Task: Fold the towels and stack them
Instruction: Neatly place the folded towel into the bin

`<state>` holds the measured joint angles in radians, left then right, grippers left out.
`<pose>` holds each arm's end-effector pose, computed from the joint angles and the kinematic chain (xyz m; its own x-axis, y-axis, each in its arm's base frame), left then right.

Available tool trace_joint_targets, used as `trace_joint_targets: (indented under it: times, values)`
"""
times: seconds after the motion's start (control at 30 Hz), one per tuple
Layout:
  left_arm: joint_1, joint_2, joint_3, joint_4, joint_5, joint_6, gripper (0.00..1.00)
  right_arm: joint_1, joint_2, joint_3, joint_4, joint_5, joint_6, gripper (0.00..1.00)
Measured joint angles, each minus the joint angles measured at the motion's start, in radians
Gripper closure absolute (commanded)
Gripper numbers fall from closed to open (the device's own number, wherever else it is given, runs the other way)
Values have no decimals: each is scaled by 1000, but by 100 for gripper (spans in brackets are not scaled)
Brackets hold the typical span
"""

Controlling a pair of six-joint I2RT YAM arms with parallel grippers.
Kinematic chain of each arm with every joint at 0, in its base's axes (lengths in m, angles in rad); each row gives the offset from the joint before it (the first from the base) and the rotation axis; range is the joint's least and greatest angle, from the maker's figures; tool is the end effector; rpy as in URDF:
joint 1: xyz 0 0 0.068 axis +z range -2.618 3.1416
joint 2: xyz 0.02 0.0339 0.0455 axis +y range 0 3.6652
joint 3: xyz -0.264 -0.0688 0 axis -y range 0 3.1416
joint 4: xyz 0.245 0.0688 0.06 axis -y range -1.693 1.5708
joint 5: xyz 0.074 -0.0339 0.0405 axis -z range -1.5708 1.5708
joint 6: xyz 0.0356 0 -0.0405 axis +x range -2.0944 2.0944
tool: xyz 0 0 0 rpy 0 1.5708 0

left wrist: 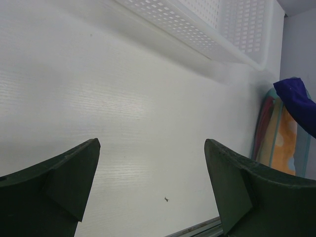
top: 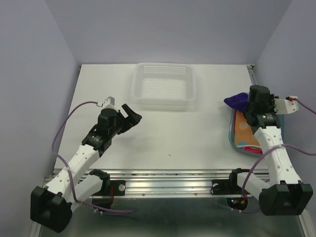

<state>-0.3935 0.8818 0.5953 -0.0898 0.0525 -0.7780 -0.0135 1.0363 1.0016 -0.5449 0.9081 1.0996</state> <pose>0.1896 -0.0807 0.2653 -0.5421 -0.5338 -0.6489 0.0666 0.7425 -0.6665 0.2123 -0.0309 0.3396 0.3465 0.5436 -0.7645 0.7911 0.2686 0.5495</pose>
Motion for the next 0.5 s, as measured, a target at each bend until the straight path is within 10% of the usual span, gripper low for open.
trace_joint_targets:
  times: [0.5]
  values:
    - [0,19,-10,10,3,-1,1,0,-70,-42,126,60,-294,99]
